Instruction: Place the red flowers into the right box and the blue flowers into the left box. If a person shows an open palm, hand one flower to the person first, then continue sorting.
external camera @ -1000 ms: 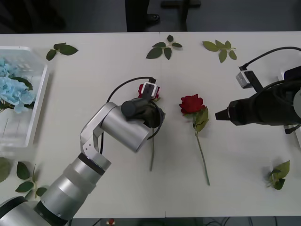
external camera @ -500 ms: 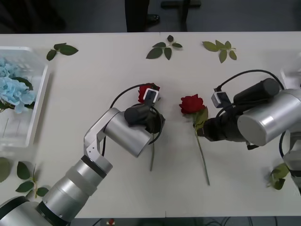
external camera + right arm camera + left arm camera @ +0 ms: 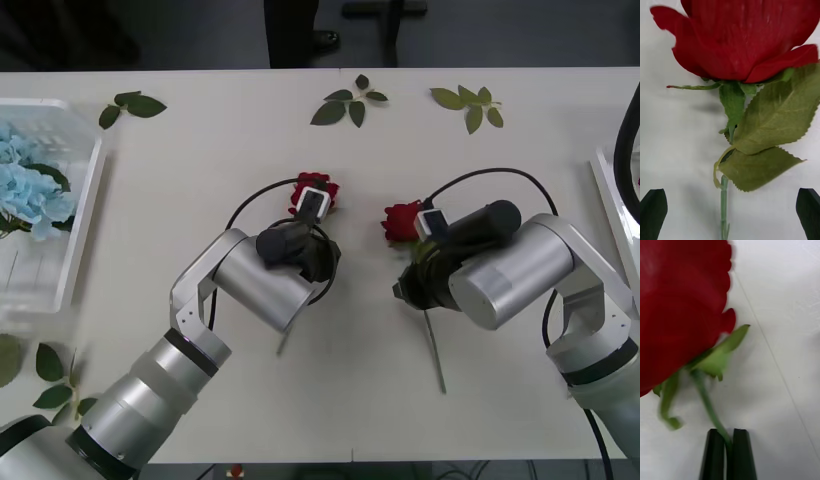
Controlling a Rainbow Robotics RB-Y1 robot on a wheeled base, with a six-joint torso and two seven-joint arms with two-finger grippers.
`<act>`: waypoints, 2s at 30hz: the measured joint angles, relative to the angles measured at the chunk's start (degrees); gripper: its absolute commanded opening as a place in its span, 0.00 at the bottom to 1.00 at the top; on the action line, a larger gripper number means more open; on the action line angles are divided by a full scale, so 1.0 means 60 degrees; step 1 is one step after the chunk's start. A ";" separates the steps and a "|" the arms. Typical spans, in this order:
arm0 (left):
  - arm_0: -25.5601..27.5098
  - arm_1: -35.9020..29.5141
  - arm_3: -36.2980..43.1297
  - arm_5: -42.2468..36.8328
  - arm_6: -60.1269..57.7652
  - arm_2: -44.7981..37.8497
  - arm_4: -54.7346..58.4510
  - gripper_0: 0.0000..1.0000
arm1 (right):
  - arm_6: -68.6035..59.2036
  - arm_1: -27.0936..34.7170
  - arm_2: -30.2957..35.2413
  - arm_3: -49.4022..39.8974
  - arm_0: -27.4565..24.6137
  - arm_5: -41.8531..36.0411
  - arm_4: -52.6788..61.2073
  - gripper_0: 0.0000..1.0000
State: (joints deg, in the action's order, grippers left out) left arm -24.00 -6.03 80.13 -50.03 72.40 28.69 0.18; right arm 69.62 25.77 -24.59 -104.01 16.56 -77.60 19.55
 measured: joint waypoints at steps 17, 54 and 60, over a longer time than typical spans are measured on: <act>0.0688 -0.2784 0.3728 -0.1071 0.0015 -0.0463 0.2921 0.00 | -0.0010 -0.0426 -0.0655 0.1040 0.0045 0.1016 -0.0710 0.61; 0.1112 -0.2057 0.6336 0.1157 0.4756 -0.3375 1.1634 0.00 | -0.0019 0.1160 0.2849 -0.1637 0.0850 -0.3537 -0.0098 0.00; 0.1112 -0.1743 0.6253 0.1874 0.4756 -0.3188 1.2263 0.00 | -0.0014 0.1674 0.5041 -0.1643 0.1151 -0.4449 -0.0377 0.00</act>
State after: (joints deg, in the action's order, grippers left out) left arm -17.32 -16.50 117.65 -38.79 100.94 9.56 73.75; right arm 69.53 35.82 5.66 -113.86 23.47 -104.30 17.29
